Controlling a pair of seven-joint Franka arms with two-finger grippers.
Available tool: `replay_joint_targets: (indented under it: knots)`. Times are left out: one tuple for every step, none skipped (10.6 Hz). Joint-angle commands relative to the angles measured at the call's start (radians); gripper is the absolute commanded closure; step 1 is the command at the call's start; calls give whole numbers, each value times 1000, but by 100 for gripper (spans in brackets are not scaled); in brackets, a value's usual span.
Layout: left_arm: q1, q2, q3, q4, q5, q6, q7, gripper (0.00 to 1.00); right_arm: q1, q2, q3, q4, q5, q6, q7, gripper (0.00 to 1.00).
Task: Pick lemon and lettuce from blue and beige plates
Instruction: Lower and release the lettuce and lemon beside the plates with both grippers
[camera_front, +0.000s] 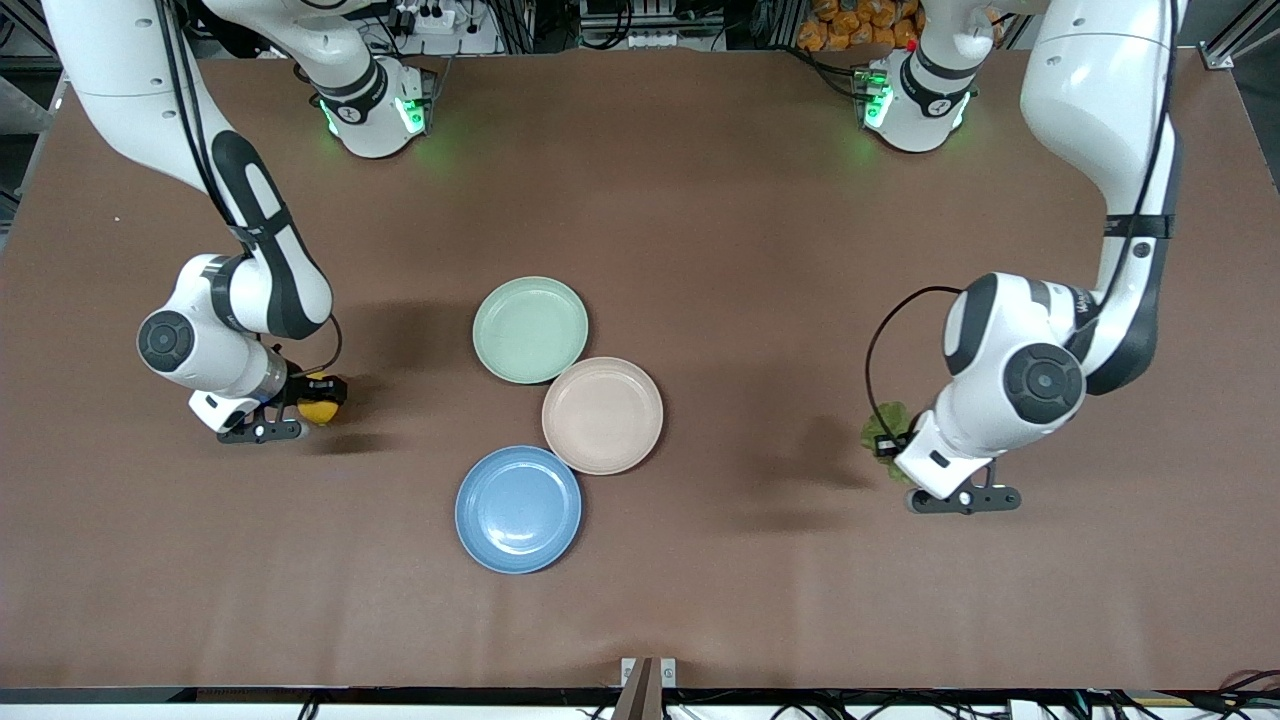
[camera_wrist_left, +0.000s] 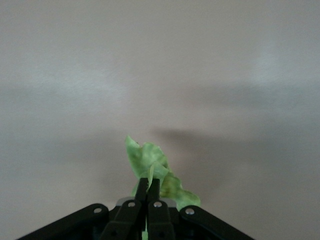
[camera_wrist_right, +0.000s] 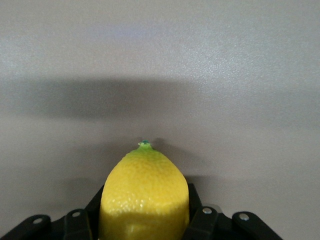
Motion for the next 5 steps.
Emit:
replay_joint_targets:
  knots:
    - [51,-15,-9,-16,21,-19,67,100,-23,0,18,-1,-3,9,5,10]
    - [61,-13,-9,-19,21,-19,78,100,-24,-1,18,8,-3,-3,5,0]
    - [69,-13,-9,-21,21,-19,83,100,-23,-7,18,25,-3,-26,5,0]
    - [69,-12,-9,-24,21,-19,80,89,-23,-18,17,57,-3,-103,4,0]
    - [71,-12,-9,-33,21,-22,71,20,-24,-30,17,89,-3,-183,5,0]
